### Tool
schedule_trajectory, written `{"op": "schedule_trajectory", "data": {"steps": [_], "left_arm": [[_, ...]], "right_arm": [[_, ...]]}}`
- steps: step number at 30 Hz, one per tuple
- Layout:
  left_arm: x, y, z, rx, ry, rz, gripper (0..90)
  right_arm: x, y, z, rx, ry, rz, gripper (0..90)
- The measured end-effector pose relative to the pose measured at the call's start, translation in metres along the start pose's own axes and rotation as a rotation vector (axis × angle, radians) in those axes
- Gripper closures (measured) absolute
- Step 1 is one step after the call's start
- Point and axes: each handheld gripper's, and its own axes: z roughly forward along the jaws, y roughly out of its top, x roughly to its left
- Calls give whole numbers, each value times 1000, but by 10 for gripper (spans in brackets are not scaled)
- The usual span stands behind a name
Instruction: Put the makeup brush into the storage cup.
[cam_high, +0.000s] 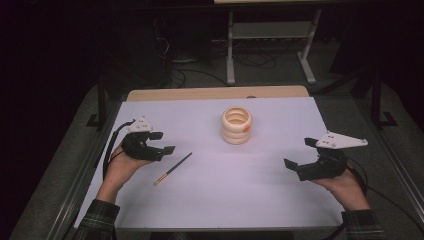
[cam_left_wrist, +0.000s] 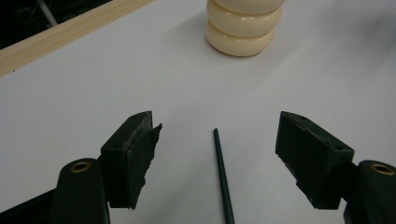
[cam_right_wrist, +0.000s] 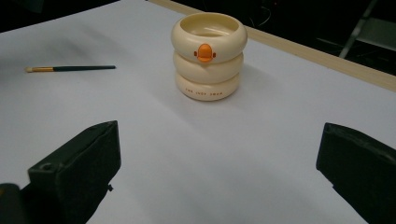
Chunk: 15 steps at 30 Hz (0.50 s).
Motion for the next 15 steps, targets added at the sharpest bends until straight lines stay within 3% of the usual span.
{"op": "schedule_trajectory", "data": {"steps": [7, 15], "left_arm": [[1, 4, 1, 29, -3, 3, 321], [1, 3, 4, 99, 1, -3, 378]], "right_arm": [[0, 0, 1, 3, 1, -1, 0], [-1, 0, 0, 3, -3, 3, 0]]}}
